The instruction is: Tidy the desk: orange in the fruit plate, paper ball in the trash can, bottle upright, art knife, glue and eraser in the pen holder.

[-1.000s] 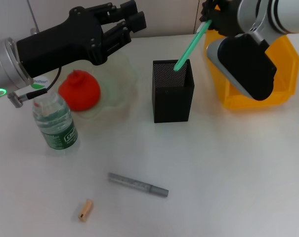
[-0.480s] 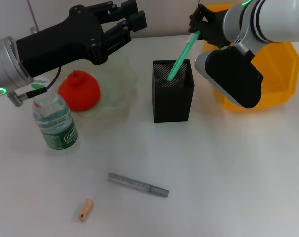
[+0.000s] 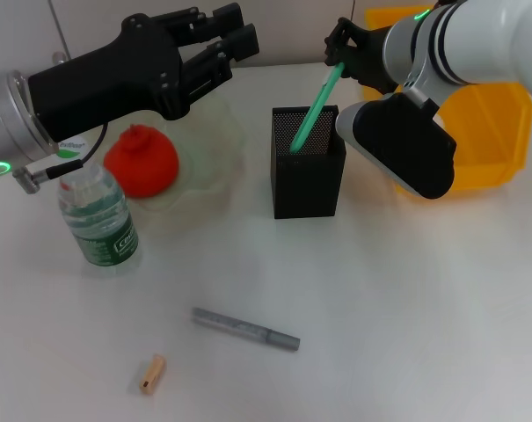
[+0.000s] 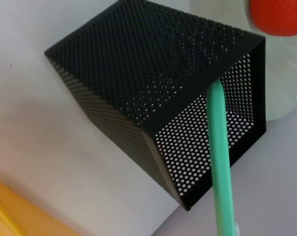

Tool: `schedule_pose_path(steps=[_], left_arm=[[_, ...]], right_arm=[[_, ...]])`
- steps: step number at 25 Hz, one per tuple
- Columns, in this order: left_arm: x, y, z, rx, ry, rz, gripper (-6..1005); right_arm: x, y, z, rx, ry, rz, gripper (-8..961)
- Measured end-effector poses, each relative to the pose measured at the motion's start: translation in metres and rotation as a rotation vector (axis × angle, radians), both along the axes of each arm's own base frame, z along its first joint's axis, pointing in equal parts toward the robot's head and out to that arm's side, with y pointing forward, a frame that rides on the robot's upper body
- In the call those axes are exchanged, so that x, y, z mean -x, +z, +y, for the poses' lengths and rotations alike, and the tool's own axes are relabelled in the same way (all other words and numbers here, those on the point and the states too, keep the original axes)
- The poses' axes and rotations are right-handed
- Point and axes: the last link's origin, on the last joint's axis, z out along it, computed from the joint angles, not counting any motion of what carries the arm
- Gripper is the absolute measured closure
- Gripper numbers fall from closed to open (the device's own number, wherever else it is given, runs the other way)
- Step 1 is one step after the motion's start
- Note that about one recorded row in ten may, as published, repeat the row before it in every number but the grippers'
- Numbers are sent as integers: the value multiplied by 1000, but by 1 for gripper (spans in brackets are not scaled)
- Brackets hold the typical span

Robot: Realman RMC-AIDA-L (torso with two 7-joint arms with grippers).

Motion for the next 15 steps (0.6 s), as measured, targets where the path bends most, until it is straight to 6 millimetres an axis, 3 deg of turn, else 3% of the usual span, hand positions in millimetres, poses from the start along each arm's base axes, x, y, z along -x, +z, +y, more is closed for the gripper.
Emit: schedule_pose_path(steps=[15], left_arm=[[2, 0, -3, 5, -1, -5, 652]], right_arm=[[3, -6, -5, 17, 8, -2, 733]])
